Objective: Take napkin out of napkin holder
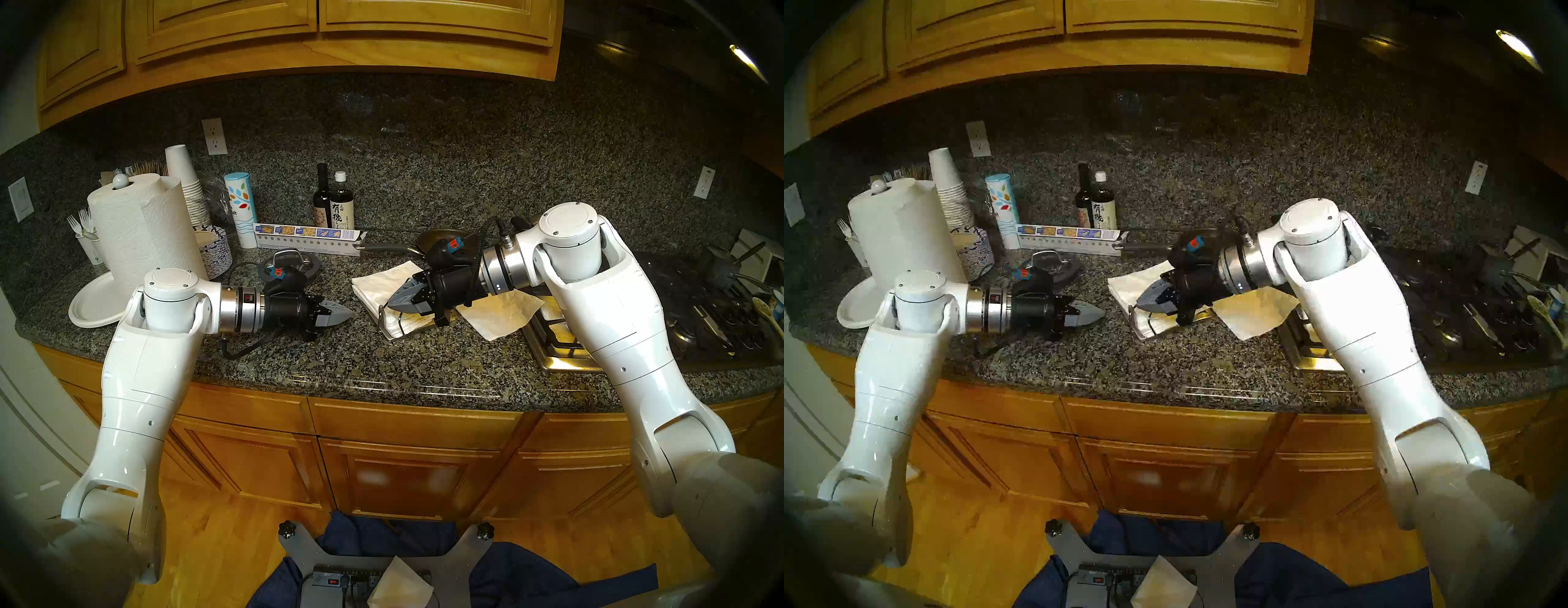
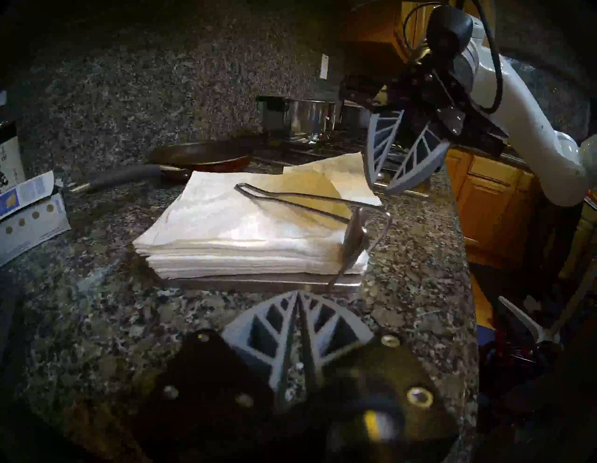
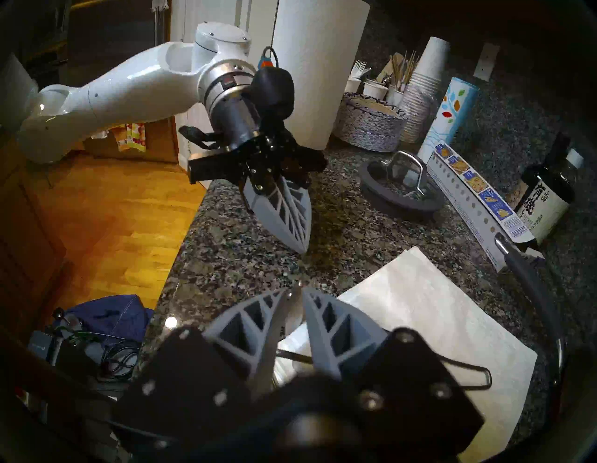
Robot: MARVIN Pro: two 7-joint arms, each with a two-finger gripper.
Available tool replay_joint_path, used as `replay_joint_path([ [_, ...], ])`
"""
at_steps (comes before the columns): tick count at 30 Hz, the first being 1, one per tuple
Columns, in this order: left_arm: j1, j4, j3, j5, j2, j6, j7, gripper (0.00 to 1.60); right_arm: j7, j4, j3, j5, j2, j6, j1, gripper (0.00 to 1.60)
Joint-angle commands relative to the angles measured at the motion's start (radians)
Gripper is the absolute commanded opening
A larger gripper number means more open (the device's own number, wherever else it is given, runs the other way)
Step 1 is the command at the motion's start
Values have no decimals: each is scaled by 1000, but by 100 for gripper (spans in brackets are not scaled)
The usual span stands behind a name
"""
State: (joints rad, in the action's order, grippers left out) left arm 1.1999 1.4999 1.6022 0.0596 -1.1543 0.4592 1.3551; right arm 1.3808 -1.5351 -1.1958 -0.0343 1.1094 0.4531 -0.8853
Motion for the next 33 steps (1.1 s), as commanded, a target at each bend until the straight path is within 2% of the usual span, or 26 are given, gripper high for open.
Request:
replay_joint_path([
  [1,-54,4,1,7,-17,-2,-10,44,11,4,2,-3,15,-13,47,61],
  [22,-84,-27,-40,-2,-30,-8,-5,45,18,42,11,14,29,-23,66,59],
  [23,-86,-28,-41,-2,-30,-8,-5,44,18,42,12,15,29,-23,66,46],
  [24,-87,-30,-42,-3,-30,-8,-4,43,18,42,11,15,29,-22,66,46],
  [25,-89,-32,-44,-4,-30,-9,-3,41,18,41,11,16,29,-22,65,4],
  [28,-93,-39,-47,-4,-31,-11,0,31,18,36,11,18,28,-19,62,8],
  [33,-95,-44,-53,-8,-33,-11,3,24,22,30,10,20,25,-12,61,9],
])
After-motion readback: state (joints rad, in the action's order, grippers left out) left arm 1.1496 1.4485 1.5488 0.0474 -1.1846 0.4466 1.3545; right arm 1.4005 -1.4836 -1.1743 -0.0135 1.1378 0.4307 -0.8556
